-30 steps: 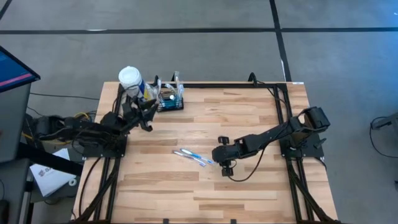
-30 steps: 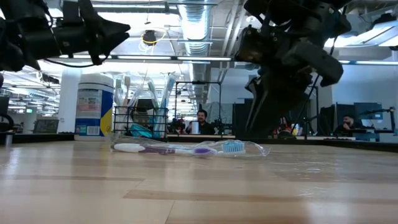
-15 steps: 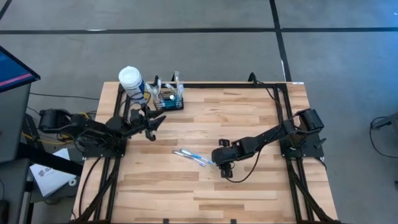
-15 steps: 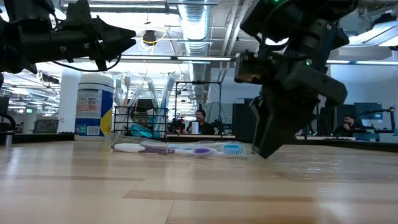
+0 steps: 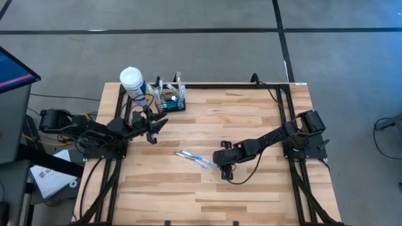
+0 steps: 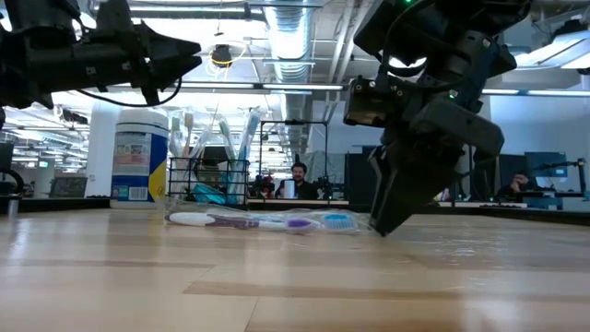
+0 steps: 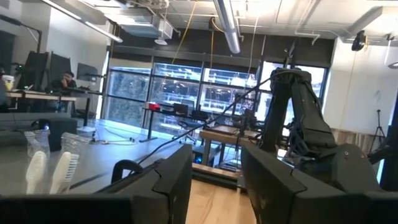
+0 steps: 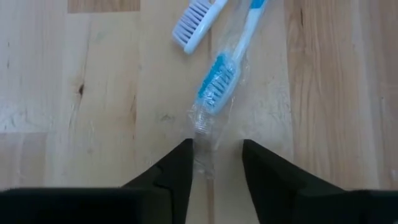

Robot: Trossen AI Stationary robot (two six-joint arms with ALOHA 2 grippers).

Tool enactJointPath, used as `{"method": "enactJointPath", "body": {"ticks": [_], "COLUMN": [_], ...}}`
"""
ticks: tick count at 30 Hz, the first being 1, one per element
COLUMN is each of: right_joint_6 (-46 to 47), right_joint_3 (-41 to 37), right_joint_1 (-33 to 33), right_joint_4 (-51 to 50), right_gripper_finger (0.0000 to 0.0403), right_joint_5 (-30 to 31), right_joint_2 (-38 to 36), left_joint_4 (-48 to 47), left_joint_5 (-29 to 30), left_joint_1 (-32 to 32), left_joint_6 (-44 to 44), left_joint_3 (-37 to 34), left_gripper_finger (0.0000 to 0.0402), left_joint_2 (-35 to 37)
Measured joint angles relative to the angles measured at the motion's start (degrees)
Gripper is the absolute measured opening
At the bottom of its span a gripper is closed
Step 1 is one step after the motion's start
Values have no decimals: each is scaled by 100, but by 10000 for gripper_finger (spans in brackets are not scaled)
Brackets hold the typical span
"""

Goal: Pick & Place toothbrushing station
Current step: Put the blue toothbrush into the black wire organizer

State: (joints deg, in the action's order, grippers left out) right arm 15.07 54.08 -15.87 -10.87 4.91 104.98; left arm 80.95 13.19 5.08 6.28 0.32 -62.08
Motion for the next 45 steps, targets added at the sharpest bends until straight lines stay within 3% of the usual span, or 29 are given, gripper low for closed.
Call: {"method": "enactJointPath", "body": {"ticks": [7,14,20,33,38,45], "right_joint_6": [-100,-70,-339,-858,-972,-1101], "right_joint_3": [-4,314,979,2192,2443,2725], "right_joint_1": [-71,-54,-49,29,76,137], "right_joint_4": [-4,-591,-1381,-2841,-3099,-3398], "right_gripper_finger": [13,2,0,0,0,0], "right_joint_5": [116,96,249,744,763,761], "right_joint_2": [-15,-15,-15,-17,-18,-26], "left_joint_4": [-2,-30,-216,-2220,-2961,-3558], "left_joint_5": [0,-9,-514,-1367,-1427,-1432], "left_joint_1": [-65,-64,-63,-378,-696,-958], "left_joint_6": [0,2,0,-25,-252,-262], "left_joint_3": [0,0,6,1030,1364,1995], "left_gripper_finger": [131,131,131,131,131,131], "left_joint_2": [2,-33,-33,-33,-56,-989]}}
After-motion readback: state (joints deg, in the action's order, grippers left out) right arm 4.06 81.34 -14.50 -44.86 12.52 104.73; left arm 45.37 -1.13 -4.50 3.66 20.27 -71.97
